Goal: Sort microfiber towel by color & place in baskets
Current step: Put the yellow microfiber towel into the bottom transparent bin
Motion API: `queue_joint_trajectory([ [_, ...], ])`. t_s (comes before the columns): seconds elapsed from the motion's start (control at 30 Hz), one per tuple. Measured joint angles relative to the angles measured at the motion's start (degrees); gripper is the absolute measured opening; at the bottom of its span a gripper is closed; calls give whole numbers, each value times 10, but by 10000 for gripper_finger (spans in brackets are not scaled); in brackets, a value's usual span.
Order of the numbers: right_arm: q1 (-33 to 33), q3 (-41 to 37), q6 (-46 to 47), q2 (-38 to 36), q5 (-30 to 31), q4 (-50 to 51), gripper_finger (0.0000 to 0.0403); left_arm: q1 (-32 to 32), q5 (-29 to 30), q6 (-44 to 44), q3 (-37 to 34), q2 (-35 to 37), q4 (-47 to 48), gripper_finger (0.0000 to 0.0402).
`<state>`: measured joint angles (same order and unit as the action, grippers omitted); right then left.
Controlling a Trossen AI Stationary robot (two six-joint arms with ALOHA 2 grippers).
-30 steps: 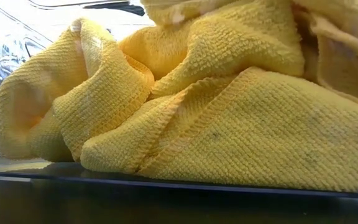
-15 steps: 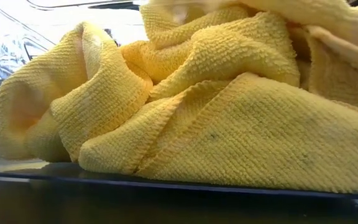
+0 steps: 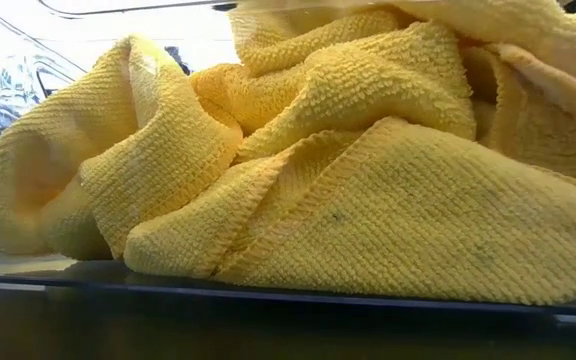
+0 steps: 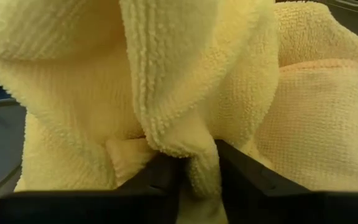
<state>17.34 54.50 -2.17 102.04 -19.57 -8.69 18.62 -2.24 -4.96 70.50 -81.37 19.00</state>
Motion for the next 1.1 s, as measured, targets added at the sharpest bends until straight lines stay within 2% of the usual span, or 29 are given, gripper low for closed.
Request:
queue_joint_trajectory([
  [0.23, 0, 0, 0, 0, 1, 0, 128, 7, -50, -17, 0, -83, -62, 231],
  [0.4, 0, 0, 0, 0, 2, -1, 132, 9, -99, -15, 0, -133, -106, 231],
  [0.6, 0, 1, 3, 0, 25, -1, 132, 22, -108, -17, 0, -177, -142, 226],
  [0.8, -5, 1, 7, 0, 36, -1, 132, 45, -105, -44, 0, -204, -163, 176],
  [1.1, -13, 1, 26, -3, 36, 0, 132, 44, -81, -21, 1, -270, -138, 81],
])
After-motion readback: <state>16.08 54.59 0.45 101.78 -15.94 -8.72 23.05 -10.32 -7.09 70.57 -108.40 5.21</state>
